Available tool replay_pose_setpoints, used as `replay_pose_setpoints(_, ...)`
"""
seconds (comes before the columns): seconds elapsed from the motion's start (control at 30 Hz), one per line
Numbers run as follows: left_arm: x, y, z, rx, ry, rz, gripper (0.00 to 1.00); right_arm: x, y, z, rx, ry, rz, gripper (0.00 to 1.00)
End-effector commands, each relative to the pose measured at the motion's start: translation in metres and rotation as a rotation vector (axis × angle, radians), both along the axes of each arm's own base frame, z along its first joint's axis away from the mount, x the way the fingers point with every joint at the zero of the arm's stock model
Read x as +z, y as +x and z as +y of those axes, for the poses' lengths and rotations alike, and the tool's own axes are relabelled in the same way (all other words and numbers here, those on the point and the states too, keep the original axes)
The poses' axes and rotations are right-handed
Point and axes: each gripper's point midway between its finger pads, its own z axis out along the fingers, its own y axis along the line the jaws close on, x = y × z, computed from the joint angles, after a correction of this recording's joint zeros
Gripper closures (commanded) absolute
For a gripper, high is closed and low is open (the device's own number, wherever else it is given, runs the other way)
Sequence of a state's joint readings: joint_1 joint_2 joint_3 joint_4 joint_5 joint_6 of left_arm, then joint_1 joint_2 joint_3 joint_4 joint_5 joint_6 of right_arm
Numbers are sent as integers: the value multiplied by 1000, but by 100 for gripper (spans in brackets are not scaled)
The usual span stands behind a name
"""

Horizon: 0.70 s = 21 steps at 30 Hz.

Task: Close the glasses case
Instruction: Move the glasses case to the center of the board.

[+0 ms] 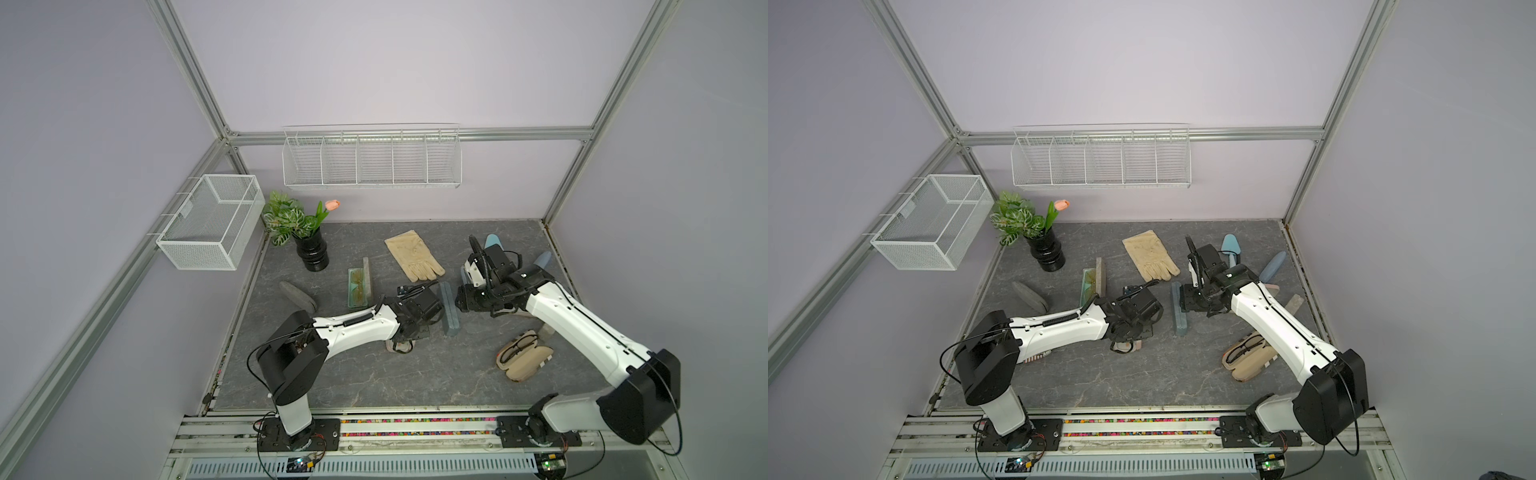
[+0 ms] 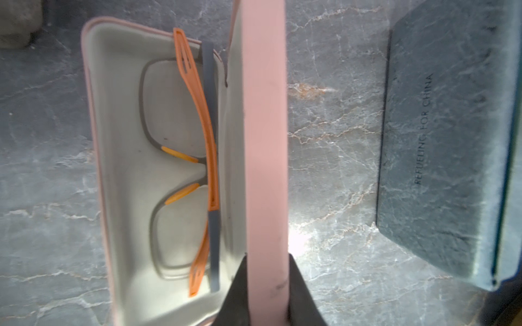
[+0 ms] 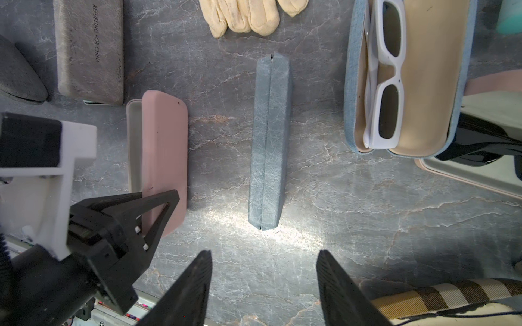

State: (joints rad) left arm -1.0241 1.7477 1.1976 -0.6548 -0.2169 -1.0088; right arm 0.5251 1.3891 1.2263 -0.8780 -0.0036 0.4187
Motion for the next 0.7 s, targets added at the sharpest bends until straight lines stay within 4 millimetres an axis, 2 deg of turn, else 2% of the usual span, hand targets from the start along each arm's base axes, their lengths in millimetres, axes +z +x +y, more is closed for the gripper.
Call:
replay_pose_setpoints(0.0, 23, 5, 2, 9, -20, -57, 75, 4, -2, 1, -8, 28, -2, 38)
replay_pose_setpoints(0.37, 35, 3, 15, 22, -4, -84, 65, 12, -7, 0, -8, 51, -14, 37)
replay_pose_setpoints(0.67, 50, 2, 28, 36, 13, -111, 61, 20, -10, 14, 37, 89, -11, 35)
